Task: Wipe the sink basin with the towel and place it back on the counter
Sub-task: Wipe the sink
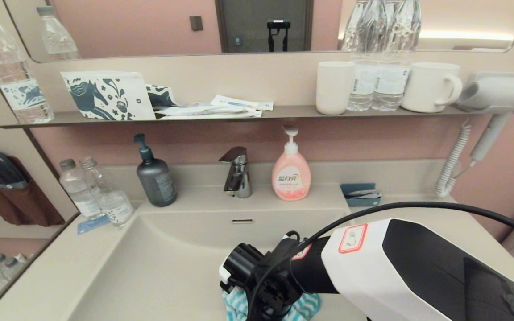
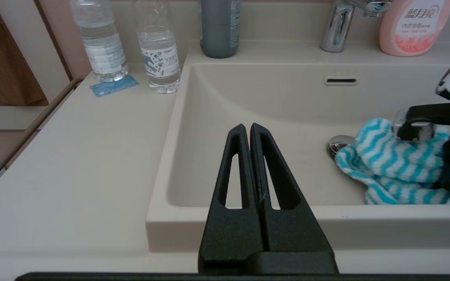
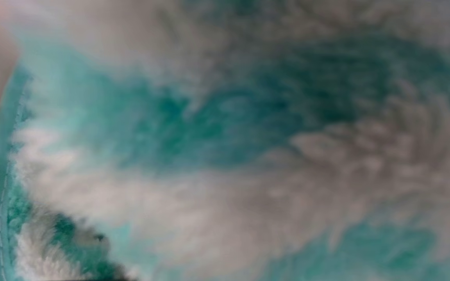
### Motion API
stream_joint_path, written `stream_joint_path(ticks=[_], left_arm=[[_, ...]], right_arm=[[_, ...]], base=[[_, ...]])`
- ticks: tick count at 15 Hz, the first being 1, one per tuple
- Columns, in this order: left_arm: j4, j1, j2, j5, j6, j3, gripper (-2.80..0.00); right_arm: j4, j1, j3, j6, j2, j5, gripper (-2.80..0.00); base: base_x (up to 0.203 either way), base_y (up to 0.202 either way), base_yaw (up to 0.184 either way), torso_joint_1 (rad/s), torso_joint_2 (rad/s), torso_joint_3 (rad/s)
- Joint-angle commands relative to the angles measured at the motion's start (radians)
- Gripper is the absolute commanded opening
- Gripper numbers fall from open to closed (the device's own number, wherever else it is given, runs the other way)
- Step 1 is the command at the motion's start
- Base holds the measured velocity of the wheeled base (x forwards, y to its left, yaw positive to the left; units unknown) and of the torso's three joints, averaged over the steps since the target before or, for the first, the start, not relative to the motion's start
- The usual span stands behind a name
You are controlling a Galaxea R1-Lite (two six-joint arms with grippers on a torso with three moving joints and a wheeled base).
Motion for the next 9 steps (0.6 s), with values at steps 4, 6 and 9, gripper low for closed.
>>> stream_joint_path(ticks=[4, 6, 9], left_arm=[[0.001, 0.000, 0.001, 0.000, 0.000, 0.000, -2.80], [0.000, -0.001, 0.001, 0.000, 0.000, -0.001, -2.80], [-0.001, 0.000, 0.001, 0.000, 0.000, -0.001, -2.80]], right_arm=[[0.003, -0.008, -0.101, 0.034, 0.019, 0.001, -2.80], [0.003, -0.001, -0.133, 0.040, 0.044, 0.001, -2.80], [-0.015, 0.029, -0.203, 0.071, 0.090, 0.003, -2.80]], base=[[0.000, 0.000, 0.000, 0.000, 0.00, 0.000], [0.000, 0.000, 0.000, 0.000, 0.00, 0.000], [0.000, 0.000, 0.000, 0.000, 0.00, 0.000]])
